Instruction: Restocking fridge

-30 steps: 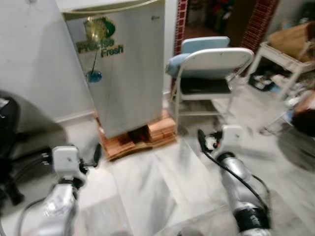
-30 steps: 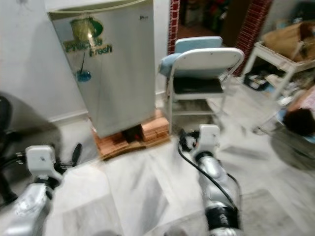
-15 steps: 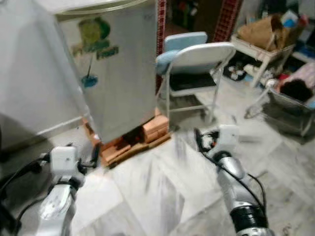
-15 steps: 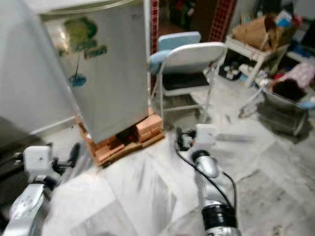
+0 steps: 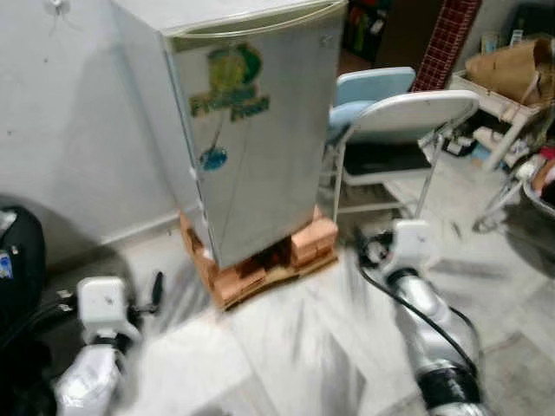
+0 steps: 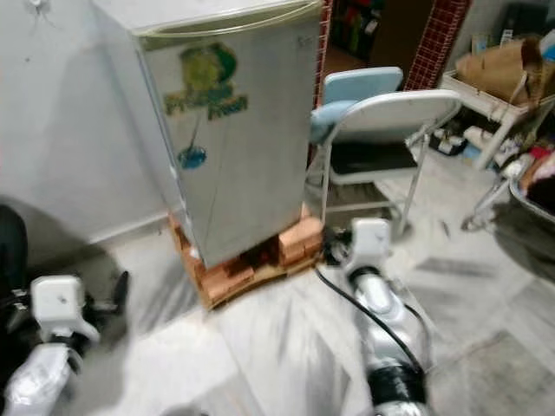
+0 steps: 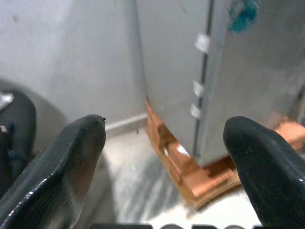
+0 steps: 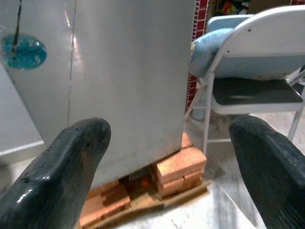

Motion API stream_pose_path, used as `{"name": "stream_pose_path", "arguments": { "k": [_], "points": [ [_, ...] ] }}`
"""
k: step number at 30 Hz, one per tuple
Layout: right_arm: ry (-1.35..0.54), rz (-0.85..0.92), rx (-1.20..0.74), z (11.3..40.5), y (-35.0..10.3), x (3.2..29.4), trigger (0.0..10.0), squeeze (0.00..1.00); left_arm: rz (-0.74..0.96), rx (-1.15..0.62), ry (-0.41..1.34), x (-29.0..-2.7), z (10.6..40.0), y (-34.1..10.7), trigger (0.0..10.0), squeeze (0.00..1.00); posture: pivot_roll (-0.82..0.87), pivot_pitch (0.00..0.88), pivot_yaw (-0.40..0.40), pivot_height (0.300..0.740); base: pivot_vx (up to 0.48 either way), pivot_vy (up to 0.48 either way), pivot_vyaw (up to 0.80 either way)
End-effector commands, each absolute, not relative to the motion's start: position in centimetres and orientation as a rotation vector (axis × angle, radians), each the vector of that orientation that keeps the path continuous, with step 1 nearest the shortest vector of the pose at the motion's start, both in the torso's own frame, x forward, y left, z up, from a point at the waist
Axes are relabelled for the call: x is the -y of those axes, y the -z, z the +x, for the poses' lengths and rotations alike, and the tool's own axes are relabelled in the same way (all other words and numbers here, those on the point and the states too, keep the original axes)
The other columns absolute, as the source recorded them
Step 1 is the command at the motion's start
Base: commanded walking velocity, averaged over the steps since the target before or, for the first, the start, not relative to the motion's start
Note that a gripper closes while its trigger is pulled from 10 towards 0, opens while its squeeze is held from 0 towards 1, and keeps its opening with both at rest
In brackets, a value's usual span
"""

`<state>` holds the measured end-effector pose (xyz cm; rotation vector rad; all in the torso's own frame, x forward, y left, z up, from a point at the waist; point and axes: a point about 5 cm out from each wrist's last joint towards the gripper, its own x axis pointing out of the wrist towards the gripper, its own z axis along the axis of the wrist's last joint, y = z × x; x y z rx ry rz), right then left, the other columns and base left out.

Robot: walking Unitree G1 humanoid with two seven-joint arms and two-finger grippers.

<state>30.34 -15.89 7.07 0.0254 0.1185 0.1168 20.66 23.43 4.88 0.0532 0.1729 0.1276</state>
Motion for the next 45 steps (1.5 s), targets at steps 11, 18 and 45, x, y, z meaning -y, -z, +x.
{"name": "stream_pose_path", "arguments": {
  "k": [11,18,45],
  "points": [
    [-0.083,0.008,-0.125,30.4,-7.0,17.1,10.0,0.00,0.056,-0.163,-0.083,-22.3,21.2,-4.9,10.0,0.00,-0.01,0.031,0.002,0.735,0.331,0.348,-0.67],
    [-0.086,0.007,-0.126,30.4,-6.9,17.1,10.0,0.00,0.044,-0.155,-0.065,-21.8,21.5,-5.0,10.0,0.00,-0.01,0.031,-0.001,0.735,0.333,0.346,-0.80],
    [-0.093,0.001,-0.158,30.1,-6.1,16.8,10.0,0.00,0.014,-0.194,-0.083,-21.6,20.8,-4.4,10.0,0.00,0.00,0.038,0.000,0.735,0.059,0.137,-0.13]
  ]
}}
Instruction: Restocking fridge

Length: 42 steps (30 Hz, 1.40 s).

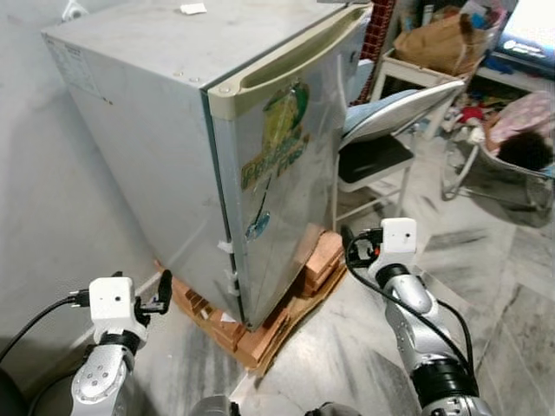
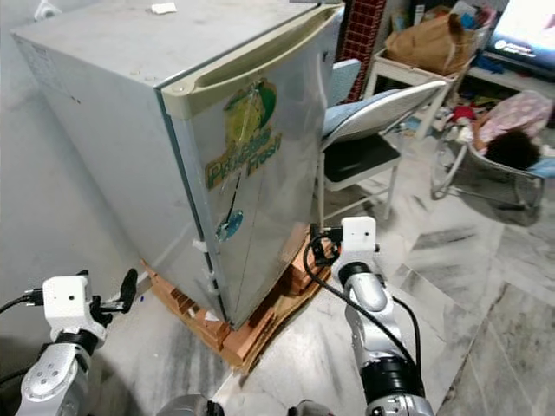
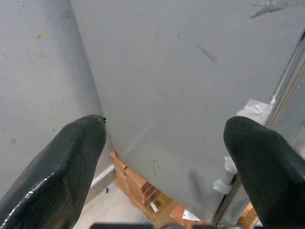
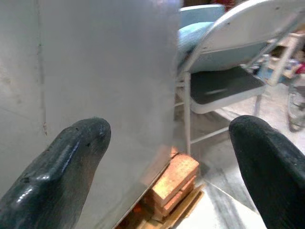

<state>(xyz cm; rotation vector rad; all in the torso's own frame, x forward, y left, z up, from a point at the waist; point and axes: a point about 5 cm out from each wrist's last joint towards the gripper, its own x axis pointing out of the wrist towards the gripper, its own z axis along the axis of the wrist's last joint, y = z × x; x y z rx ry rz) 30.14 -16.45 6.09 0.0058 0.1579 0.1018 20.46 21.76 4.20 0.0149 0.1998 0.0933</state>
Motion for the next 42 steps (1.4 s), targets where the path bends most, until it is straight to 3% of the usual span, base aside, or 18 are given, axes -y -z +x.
{"name": "stream_pose_path", "arguments": {
  "k": [1,20,30,42],
  "points": [
    [-0.094,0.002,-0.157,30.14,-6.15,16.82,10.0,0.00,0.008,-0.197,-0.085,-21.61,20.83,-4.42,10.0,0.00,0.00,0.038,0.000,0.735,0.000,0.000,0.00],
    [-0.099,-0.012,-0.164,30.39,-6.13,16.88,10.0,0.00,0.008,-0.216,-0.072,-21.45,20.84,-3.93,10.0,0.00,0.00,0.037,-0.009,0.735,0.000,0.247,0.00],
    [-0.092,-0.027,-0.177,30.36,-5.94,17.02,10.0,0.00,0.012,-0.217,-0.057,-21.20,20.91,-3.79,10.0,0.00,-0.01,0.041,-0.010,0.735,0.000,0.000,0.00],
    [-0.090,-0.031,-0.184,30.30,-5.81,17.11,10.0,0.00,0.001,-0.211,-0.027,-20.84,21.00,-3.75,10.0,0.00,-0.01,0.043,-0.012,0.735,0.000,0.038,-0.75]
  ]
}}
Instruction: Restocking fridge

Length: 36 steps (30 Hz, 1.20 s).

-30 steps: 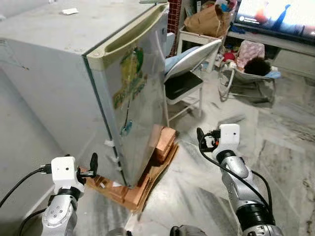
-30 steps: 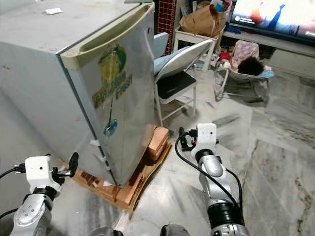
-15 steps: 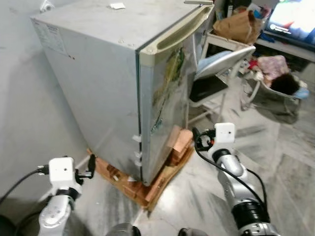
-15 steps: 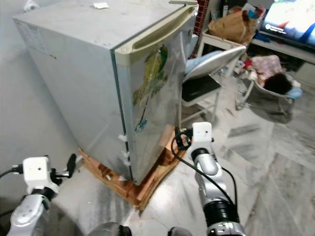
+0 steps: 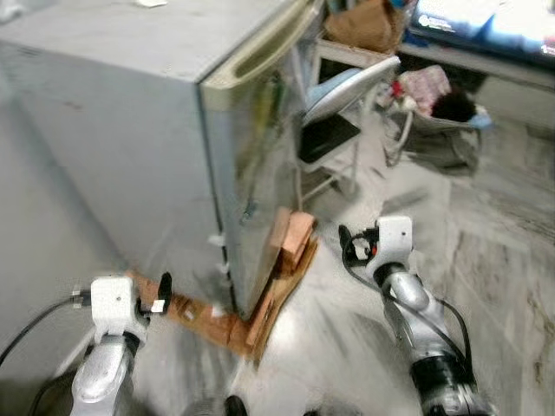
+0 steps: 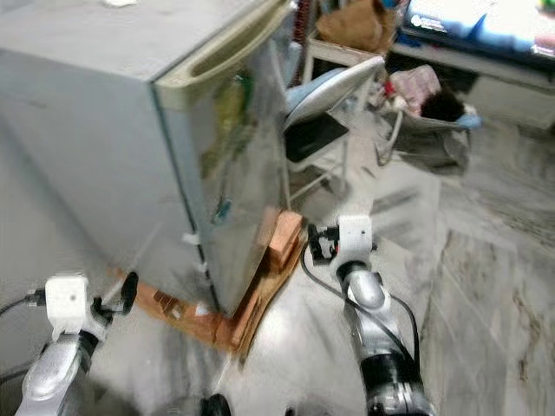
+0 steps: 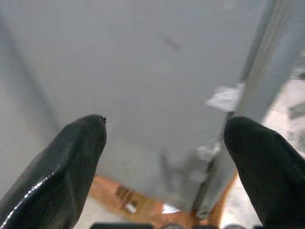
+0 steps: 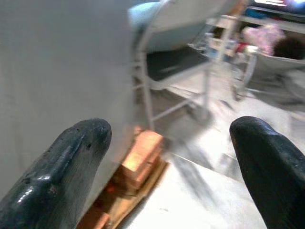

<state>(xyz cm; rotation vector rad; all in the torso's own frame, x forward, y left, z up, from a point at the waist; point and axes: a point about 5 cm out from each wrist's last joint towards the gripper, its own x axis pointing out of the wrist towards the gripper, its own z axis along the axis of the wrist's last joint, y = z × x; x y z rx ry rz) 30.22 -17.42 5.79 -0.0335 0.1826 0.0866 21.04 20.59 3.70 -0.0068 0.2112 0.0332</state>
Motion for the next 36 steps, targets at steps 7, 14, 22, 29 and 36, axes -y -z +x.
{"name": "stream_pose_path", "arguments": {
  "k": [7,14,22,29,36],
  "points": [
    [-0.093,-0.030,-0.181,30.3,-5.8,17.0,10.0,0.00,0.002,-0.209,-0.020,-20.7,21.0,-3.7,10.0,0.00,-0.01,0.047,-0.012,0.735,0.000,0.440,-0.39],
    [-0.097,-0.029,-0.181,30.3,-5.8,16.8,10.0,0.00,0.019,-0.231,-0.003,-20.5,20.7,-3.4,10.0,0.00,-0.01,0.050,-0.011,0.735,0.000,0.043,0.00],
    [-0.096,-0.019,-0.170,30.3,-5.8,16.7,10.0,0.00,0.022,-0.223,0.049,-19.9,20.7,-3.5,10.0,0.00,-0.01,0.051,-0.006,0.735,0.000,0.000,0.00],
    [-0.089,-0.038,-0.216,30.1,-5.2,16.8,10.0,0.00,0.014,-0.212,0.131,-19.2,21.8,-4.0,10.0,0.00,-0.01,0.056,-0.015,0.735,0.000,0.000,-0.34],
    [-0.092,-0.080,-0.292,29.5,-4.2,17.3,10.0,0.00,0.024,-0.175,0.115,-19.9,23.6,-4.9,10.0,0.00,-0.02,0.063,-0.015,0.735,0.000,0.000,-0.78]
  ]
}}
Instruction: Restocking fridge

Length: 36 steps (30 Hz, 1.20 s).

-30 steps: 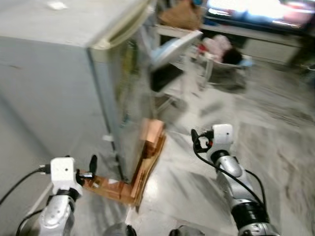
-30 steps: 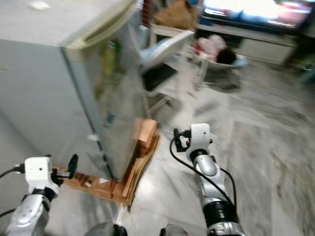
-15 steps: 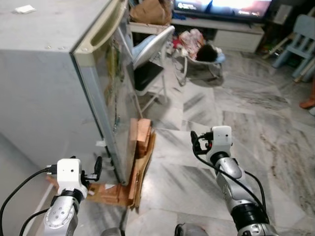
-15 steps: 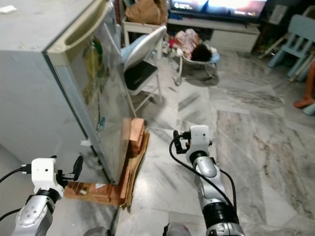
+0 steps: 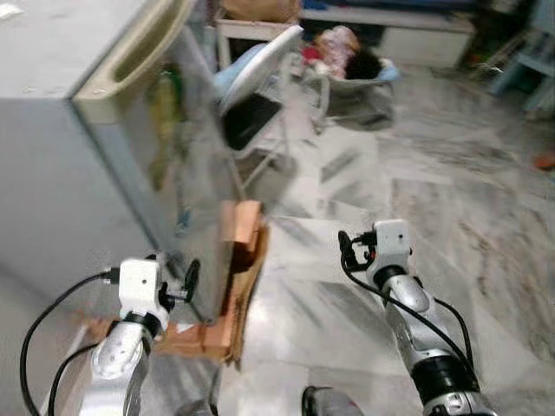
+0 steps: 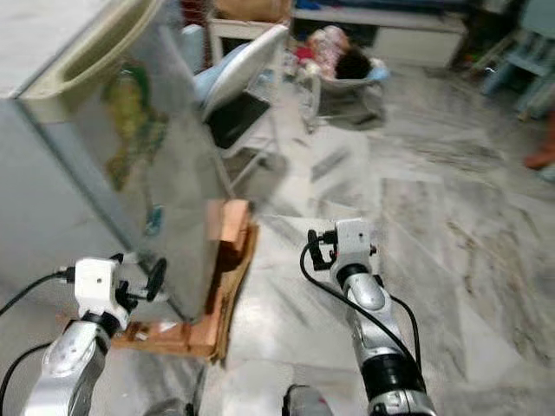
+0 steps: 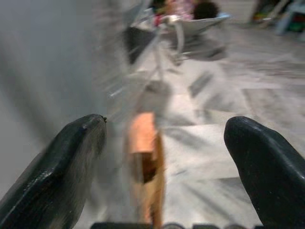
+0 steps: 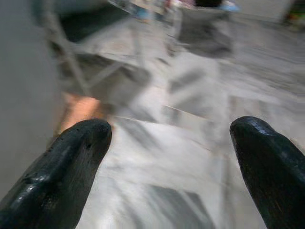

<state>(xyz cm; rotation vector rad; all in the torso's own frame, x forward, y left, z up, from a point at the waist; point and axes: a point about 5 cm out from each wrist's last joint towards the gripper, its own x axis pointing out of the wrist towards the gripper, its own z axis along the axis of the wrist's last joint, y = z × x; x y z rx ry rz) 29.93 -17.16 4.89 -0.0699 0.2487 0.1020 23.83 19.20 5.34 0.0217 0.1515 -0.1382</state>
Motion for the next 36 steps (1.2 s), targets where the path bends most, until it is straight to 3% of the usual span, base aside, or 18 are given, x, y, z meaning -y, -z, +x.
{"name": "stream_pose_path", "arguments": {
  "k": [1,15,19,24,33,36],
  "points": [
    [-0.102,-0.086,-0.306,29.4,-3.9,17.3,10.0,0.00,0.034,-0.164,0.094,-20.2,23.8,-5.1,10.0,0.00,-0.02,0.063,-0.016,0.735,0.000,0.000,0.00],
    [-0.166,-0.097,-0.383,28.6,-2.9,16.6,10.0,0.00,0.048,-0.157,0.024,-21.5,24.9,-5.4,10.0,0.00,-0.03,0.066,-0.016,0.735,0.000,0.000,0.00],
    [-0.217,-0.080,-0.428,28.3,-2.5,16.2,10.0,0.00,0.099,-0.254,0.087,-21.3,23.8,-3.8,10.0,0.00,-0.03,0.067,-0.019,0.735,0.000,0.000,0.00],
    [-0.277,-0.093,-0.480,27.8,-1.9,15.7,10.0,0.00,0.147,-0.348,0.027,-22.7,23.3,-2.6,10.0,0.00,-0.03,0.068,-0.020,0.735,0.000,0.000,0.00],
    [-0.287,-0.099,-0.490,27.8,-1.8,15.6,10.0,0.00,0.169,-0.307,-0.013,-23.4,24.1,-3.4,10.0,0.00,-0.03,0.064,-0.022,0.735,0.000,0.000,0.00],
    [-0.287,-0.103,-0.494,27.9,-1.9,15.8,10.0,0.00,0.150,-0.223,-0.031,-23.5,25.7,-5.0,10.0,0.00,-0.03,0.062,-0.023,0.735,0.000,0.000,0.00]
  ]
}}
